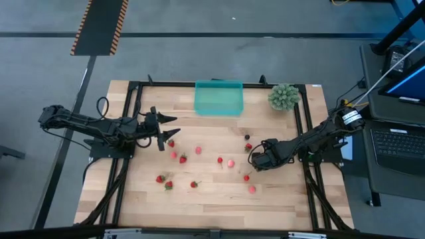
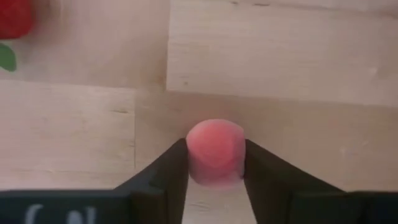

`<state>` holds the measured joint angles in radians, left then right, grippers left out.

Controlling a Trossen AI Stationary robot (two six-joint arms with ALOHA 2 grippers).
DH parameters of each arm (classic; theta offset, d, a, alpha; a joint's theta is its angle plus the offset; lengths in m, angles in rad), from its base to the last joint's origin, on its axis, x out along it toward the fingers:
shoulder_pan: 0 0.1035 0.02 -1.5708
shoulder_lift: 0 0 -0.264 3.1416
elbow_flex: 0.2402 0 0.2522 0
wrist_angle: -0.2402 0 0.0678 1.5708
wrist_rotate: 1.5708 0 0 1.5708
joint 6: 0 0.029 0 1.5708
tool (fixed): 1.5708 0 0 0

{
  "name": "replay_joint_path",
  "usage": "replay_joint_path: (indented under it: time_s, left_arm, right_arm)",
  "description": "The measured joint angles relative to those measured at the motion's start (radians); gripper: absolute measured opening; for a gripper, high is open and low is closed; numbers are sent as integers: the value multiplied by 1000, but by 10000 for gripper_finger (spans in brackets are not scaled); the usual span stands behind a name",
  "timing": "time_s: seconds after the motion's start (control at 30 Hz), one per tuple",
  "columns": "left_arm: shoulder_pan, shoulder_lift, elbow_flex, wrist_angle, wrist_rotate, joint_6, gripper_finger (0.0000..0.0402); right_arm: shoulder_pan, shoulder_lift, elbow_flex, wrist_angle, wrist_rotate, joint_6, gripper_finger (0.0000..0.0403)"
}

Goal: Pick and placing Produce into tupperware
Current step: Put the apricot into the blue basket

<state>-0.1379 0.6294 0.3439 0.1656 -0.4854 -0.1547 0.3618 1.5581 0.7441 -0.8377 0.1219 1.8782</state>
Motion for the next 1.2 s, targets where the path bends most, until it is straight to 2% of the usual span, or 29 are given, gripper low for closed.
replay_joint_path:
  time_s: [0.23, 0.47, 0.87, 1.0, 1.1, 1.2]
  left_arm:
    - [0, 0, 0, 0, 0, 0, 246]
    - [0, 0, 0, 0, 0, 0, 246]
    - [0, 0, 0, 0, 0, 0, 246]
    - [0, 0, 0, 0, 0, 0, 246]
    - [0, 0, 0, 0, 0, 0, 246]
    - [0, 0, 0, 0, 0, 0, 246]
  right_arm:
    - [0, 1, -2, -4, 53, -11, 106]
    - [1, -17, 57, 2, 68, -192, 106]
    - [-8, -222, 98, 51, 106, -593, 105]
    - [-8, -307, 98, 125, 110, -757, 105]
    - [-8, -365, 98, 202, 108, -919, 106]
    - [-8, -408, 99, 254, 83, -1162, 106]
